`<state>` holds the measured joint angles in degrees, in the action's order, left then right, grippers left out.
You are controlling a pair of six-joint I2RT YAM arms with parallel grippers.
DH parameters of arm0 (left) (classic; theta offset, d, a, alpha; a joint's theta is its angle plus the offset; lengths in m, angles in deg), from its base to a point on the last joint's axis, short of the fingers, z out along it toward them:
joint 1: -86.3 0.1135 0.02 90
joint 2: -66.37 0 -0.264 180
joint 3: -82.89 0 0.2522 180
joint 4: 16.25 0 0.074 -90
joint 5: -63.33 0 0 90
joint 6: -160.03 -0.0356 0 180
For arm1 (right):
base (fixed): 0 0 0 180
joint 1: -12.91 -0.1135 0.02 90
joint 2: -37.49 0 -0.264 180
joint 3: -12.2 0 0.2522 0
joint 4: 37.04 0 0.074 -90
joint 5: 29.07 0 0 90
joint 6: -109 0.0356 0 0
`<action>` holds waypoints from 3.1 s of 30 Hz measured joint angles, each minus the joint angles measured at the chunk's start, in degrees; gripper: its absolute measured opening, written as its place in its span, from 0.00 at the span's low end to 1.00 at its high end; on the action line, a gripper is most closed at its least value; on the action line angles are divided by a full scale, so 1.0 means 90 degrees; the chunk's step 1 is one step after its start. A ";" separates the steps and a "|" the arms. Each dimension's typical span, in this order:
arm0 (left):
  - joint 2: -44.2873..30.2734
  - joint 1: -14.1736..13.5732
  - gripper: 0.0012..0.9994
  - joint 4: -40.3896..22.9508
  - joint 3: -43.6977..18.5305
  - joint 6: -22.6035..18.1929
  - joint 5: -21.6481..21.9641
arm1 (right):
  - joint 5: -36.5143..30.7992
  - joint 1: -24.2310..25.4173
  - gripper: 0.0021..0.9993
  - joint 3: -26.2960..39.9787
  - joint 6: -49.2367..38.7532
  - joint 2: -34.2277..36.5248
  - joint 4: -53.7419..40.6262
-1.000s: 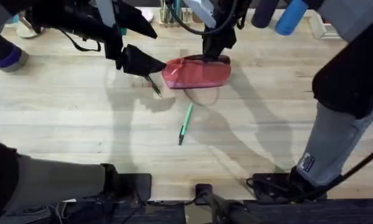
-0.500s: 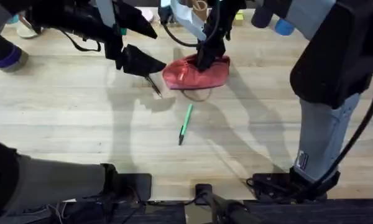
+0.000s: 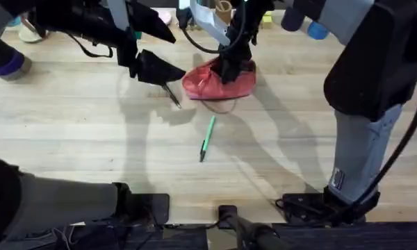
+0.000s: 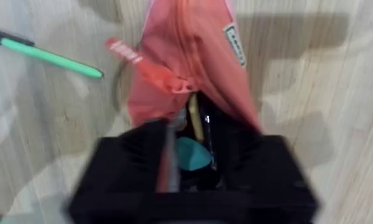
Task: Unzip the bag, pick up the pens from the table one at a time and place them inside, then zip the bag closed.
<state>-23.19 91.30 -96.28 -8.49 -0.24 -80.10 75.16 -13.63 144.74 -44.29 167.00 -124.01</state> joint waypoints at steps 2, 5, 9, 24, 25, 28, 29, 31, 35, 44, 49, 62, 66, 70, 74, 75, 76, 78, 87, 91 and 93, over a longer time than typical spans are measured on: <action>0.0000 0.0000 0.99 -0.0001 0.0000 0.0001 0.0000 | -0.0007 -0.0004 0.73 0.0000 -0.0002 0.0000 -0.0008; 0.0000 0.0000 0.99 -0.0001 0.0000 -0.0001 0.0000 | -0.0009 -0.0016 0.99 0.0000 -0.0022 0.0000 -0.0007; 0.0000 0.0000 0.99 -0.0001 0.0000 -0.0001 0.0000 | -0.0009 -0.0020 1.00 0.0000 -0.0022 0.0000 -0.0007; 0.0000 0.0000 0.99 -0.0001 0.0000 -0.0001 0.0005 | -0.0007 -0.0020 1.00 0.0000 0.0012 0.0000 -0.0010; 0.0000 0.0000 0.99 0.0000 0.0000 -0.0001 0.0005 | -0.0007 -0.0021 1.00 0.0000 0.0039 0.0000 -0.0012; 0.0000 0.0000 0.99 0.0000 0.0000 0.0001 0.0005 | -0.0004 -0.0023 1.00 0.0000 0.0129 0.0000 -0.0047; 0.0000 0.0000 0.99 -0.0001 0.0000 -0.0001 0.0005 | -0.0004 -0.0026 1.00 0.0000 0.0151 -0.0002 -0.0080; 0.0000 0.0000 0.99 0.0001 0.0000 0.0001 0.0005 | -0.0006 -0.0033 1.00 0.0000 0.0175 -0.0011 -0.0125; 0.0000 0.0000 0.99 0.0001 0.0000 0.0000 -0.0023 | 0.0001 -0.0040 1.00 0.0000 0.0223 -0.0154 -0.0281; 0.0000 0.0132 0.99 0.0001 0.0000 0.0001 -0.0092 | 0.0044 -0.0050 1.00 0.0000 0.0707 -0.1137 -0.0552; 0.0000 0.0342 0.99 0.0003 0.0000 0.0079 -0.0092 | 0.0052 0.0020 1.00 0.0000 0.1199 -0.1503 -0.0561; 0.0000 0.0891 1.00 0.0039 0.0000 0.1513 0.0491 | 0.0066 0.0475 1.00 0.0000 0.2649 -0.2391 -0.0515; 0.0000 0.0891 1.00 0.0050 0.0000 0.2483 0.1012 | 0.0069 0.0473 1.00 0.0000 0.2794 -0.2613 -0.0512; 0.0000 0.0891 1.00 0.0047 0.0000 0.3271 0.1351 | 0.0069 0.0475 1.00 0.0000 0.3041 -0.2640 -0.0512; 0.0000 0.0891 0.99 0.0045 0.0000 0.3585 0.1346 | 0.0069 0.0473 1.00 0.0000 0.3206 -0.2640 -0.0512; 0.0000 0.0891 0.99 0.0035 0.0000 0.3633 0.1331 | 0.0069 0.0475 1.00 0.0000 0.3232 -0.2640 -0.0512; 0.0000 0.0891 0.99 0.0008 0.0000 0.3668 0.1316 | 0.0069 0.0473 1.00 0.0000 0.3264 -0.2640 -0.0512; 0.0000 0.0891 0.99 -0.0071 0.0000 0.3716 0.1289 | 0.0069 0.0473 1.00 0.0000 0.3324 -0.2640 -0.0512; 0.0000 0.0891 0.99 -0.0167 0.0000 0.4165 0.1252 | 0.0069 0.0473 1.00 0.0000 0.3435 -0.2640 -0.0461; 0.0000 0.0868 1.00 0.0023 0.0000 0.5181 0.1713 | 0.0069 0.0473 1.00 0.0000 0.3486 -0.2640 -0.0466; 0.0000 0.0788 1.00 0.0008 0.0000 0.5689 0.2094 | 0.0069 0.0473 1.00 0.0000 0.3500 -0.2640 -0.0474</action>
<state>-23.19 98.39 -96.20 -8.49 50.97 -61.25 75.78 -9.38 144.74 -12.79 143.24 -128.27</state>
